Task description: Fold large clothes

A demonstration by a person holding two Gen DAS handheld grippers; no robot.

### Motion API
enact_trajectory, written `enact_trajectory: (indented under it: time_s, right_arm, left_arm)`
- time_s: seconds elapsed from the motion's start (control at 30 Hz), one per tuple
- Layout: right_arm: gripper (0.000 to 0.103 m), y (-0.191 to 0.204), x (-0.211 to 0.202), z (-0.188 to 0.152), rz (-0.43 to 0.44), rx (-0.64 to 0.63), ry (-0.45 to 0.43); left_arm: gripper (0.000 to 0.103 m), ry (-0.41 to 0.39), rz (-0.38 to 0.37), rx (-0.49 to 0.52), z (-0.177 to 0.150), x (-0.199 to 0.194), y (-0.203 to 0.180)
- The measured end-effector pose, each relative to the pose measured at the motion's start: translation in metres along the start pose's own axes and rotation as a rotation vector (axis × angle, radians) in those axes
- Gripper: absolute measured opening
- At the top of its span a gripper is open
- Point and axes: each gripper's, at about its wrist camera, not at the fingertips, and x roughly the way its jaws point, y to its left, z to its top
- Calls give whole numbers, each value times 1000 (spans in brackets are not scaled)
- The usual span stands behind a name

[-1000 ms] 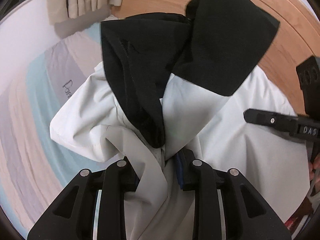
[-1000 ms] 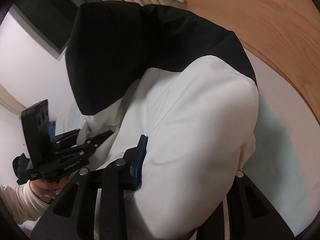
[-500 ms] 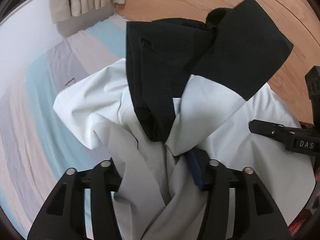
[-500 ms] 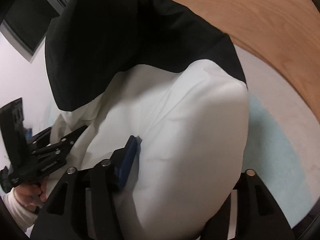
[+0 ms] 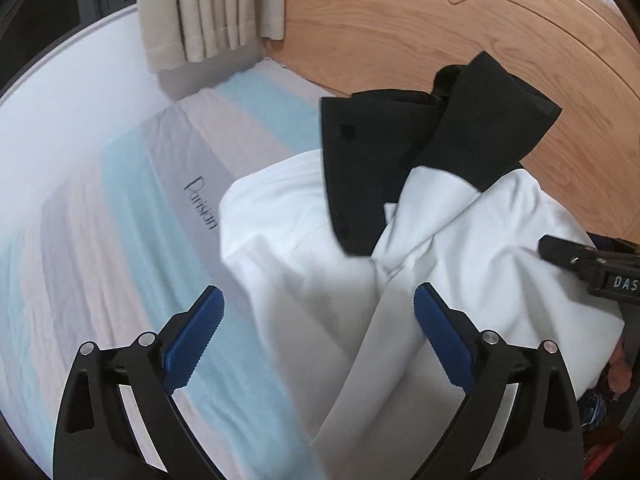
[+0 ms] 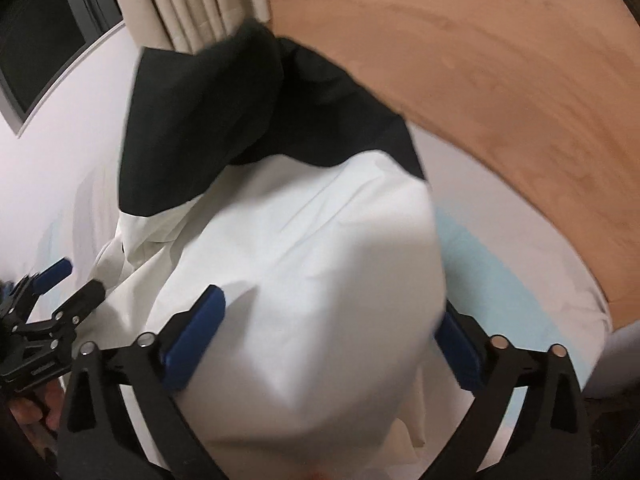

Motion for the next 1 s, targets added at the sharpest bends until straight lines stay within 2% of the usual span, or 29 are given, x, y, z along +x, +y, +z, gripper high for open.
enact_trajectory:
  time_s: [0.13, 0.27, 0.33, 0.4, 0.5, 0.63, 0.73, 0.87, 1.0]
  right_arm:
    - [96, 3, -21, -5, -47, 12, -41]
    - [96, 12, -55, -17, -105, -12, -120]
    - [96, 19, -70, -29, -135, -54, -170]
    - [96, 32, -82, -36, -182, -87, -184]
    - [96, 37, -103, -62, -186, -99, -226]
    - [96, 63, -156, -107, -205, -97, -290]
    - [96, 71, -184, -141, -221, -69, -294]
    - [96, 75, -224, -189, -230, 2, -275]
    - [96, 78, -242, -226, -276, 14, -284]
  left_arm:
    - [95, 17, 17, -15, -8, -8, 5]
    - [95, -4, 37, -9, -20, -27, 10]
    - [97, -11, 45, -12, -27, -36, 13]
    - [97, 0, 51, -12, -36, -41, 16]
    - [97, -9, 35, -26, -55, -66, 19]
    - [97, -26, 22, -7, -84, -107, 14]
    - [97, -52, 30, 29, -107, -138, 8]
    - [97, -70, -47, 6, -144, -183, 7]
    - [97, -99, -50, 19, -181, -209, 3]
